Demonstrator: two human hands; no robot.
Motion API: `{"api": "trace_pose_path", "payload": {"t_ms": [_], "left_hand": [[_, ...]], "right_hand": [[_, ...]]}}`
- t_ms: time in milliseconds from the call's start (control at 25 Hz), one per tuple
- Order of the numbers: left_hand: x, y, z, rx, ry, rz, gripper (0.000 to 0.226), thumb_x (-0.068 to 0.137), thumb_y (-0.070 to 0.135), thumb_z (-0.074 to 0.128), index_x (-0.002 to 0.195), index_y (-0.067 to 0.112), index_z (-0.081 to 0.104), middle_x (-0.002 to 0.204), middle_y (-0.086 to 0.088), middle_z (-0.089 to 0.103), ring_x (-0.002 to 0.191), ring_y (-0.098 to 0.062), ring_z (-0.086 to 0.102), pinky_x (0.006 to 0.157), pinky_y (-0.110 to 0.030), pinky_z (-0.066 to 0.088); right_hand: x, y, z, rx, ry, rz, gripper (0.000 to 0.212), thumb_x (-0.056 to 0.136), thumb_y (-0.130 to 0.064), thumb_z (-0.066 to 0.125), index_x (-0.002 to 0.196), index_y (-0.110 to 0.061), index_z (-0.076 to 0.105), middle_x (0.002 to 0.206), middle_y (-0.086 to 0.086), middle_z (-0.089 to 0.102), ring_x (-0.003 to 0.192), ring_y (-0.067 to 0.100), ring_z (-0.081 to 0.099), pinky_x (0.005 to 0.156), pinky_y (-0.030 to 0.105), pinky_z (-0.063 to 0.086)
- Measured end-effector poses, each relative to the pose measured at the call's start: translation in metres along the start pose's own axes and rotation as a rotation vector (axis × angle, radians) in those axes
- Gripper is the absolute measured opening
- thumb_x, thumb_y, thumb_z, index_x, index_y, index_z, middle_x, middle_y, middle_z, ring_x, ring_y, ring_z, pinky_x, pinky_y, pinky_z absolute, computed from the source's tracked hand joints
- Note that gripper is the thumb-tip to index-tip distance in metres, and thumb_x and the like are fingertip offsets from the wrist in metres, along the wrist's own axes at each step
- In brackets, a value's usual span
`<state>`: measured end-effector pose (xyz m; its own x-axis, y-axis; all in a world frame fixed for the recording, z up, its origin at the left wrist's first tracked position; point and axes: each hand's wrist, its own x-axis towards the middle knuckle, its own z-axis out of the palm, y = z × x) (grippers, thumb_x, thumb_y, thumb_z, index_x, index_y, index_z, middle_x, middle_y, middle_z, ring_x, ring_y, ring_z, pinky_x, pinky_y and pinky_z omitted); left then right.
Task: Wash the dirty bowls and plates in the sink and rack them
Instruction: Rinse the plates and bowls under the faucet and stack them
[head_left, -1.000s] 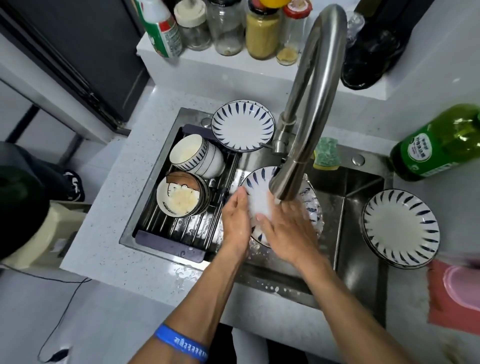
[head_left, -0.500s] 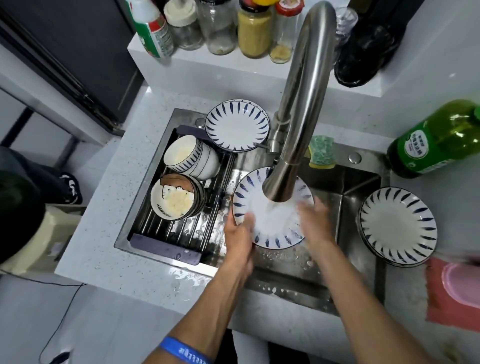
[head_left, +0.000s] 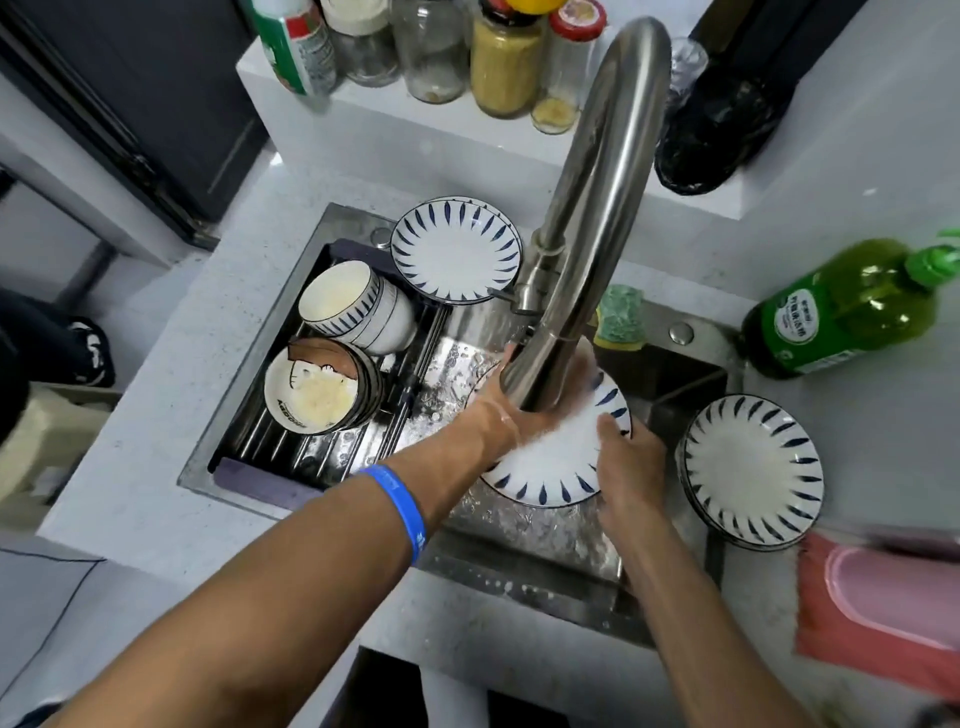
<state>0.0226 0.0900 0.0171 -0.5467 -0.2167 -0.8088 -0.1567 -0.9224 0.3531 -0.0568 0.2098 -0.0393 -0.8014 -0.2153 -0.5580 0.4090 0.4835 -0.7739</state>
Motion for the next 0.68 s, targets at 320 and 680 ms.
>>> {"api": "trace_pose_path", "payload": {"t_ms": [320,680], "left_hand": [[-0.001,-0.005,-0.055,0.646,0.523,0.526,0.024,0.103,0.03,0.05,0.098,0.015,0.068,0.09,-0.005,0.07,0.082,-0.016,0.067,0.083,-0.033,0.054],[-0.004,-0.046,-0.061,0.46,0.607,0.392,0.05,0.105,0.014,0.036,0.153,0.024,0.027,0.145,-0.007,0.048,0.112,-0.018,0.058,0.09,-0.028,0.054]], "right_hand": [[-0.019,0.03,0.047,0.62,-0.08,0.404,0.024,0.095,-0.024,0.063,0.112,-0.008,0.066,0.103,0.012,0.073,0.086,0.028,0.072,0.074,0.046,0.059],[-0.027,0.023,0.053,-0.799,-0.534,-0.719,0.038,0.104,-0.035,0.031,0.118,-0.02,0.062,0.115,-0.006,0.065,0.111,0.014,0.058,0.107,0.033,0.04]]}}
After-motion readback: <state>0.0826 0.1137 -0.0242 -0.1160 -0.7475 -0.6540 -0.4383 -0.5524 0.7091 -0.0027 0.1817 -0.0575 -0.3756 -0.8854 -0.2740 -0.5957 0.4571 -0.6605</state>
